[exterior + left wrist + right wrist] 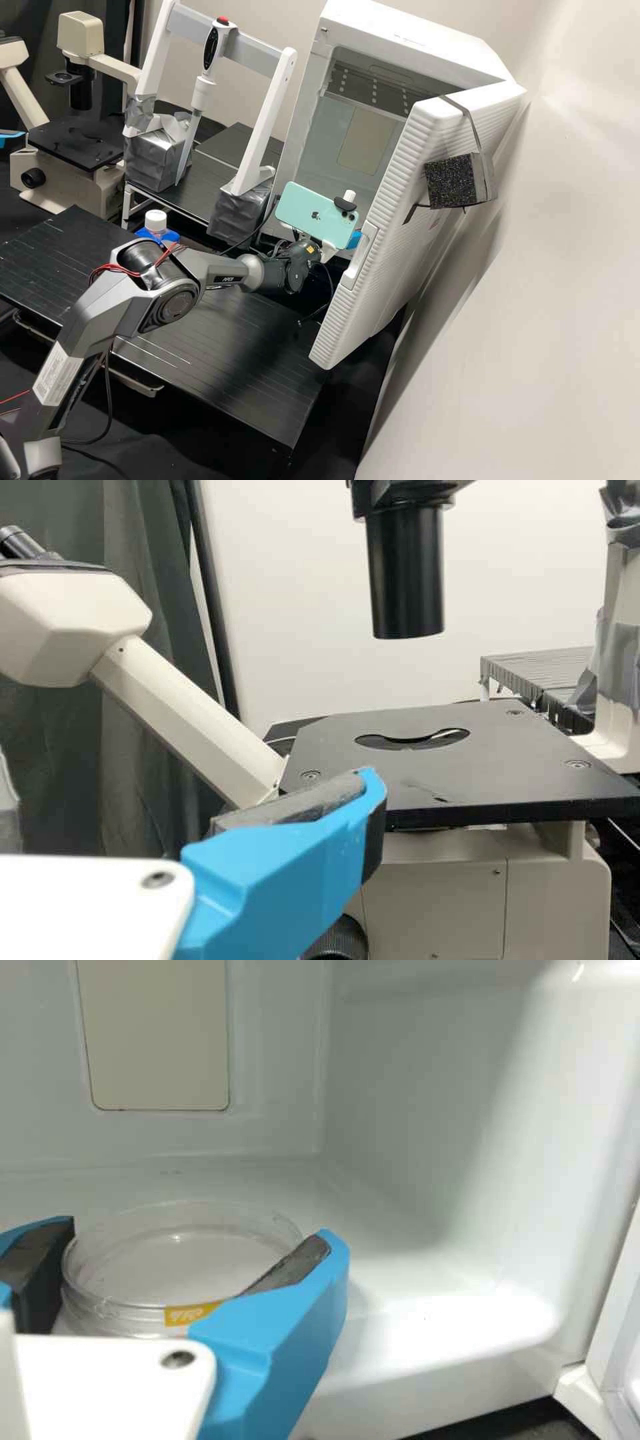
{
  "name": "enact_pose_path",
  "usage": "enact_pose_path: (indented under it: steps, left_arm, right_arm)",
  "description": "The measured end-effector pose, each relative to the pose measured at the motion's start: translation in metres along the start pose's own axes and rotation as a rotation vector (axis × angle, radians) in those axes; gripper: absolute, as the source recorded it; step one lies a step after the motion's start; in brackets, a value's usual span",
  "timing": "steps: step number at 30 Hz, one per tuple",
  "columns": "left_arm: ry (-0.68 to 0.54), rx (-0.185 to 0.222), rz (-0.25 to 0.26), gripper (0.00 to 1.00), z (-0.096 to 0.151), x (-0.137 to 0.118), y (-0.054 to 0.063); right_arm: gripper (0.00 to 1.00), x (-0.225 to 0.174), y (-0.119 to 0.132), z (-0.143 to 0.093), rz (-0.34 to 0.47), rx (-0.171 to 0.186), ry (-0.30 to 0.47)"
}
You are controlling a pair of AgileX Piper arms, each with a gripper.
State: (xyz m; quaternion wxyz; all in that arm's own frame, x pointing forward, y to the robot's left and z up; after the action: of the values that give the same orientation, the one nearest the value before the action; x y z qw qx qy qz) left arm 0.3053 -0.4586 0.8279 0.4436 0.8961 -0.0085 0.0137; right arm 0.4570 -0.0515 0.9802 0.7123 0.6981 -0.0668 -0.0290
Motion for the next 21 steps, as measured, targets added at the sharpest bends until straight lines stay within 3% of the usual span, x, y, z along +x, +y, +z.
enact_pose_path:
  steps: [10, 14, 21]
  left_arm:
    - [0.000, 0.000, 0.000, 1.00, 0.000, 0.000, 0.000]
    - [0.000, 0.000, 0.000, 1.00, 0.000, 0.000, 0.000]
    - [0.000, 0.000, 0.000, 1.00, 0.000, 0.000, 0.000]
  right_arm:
    - [0.00, -0.016, 0.000, -0.004, -0.008, 0.012, -0.010]
    - [0.00, -0.032, 0.007, -0.007, 0.029, 0.033, 0.012]
    - [0.00, -0.064, 0.010, 0.005, 0.072, 0.038, -0.028]
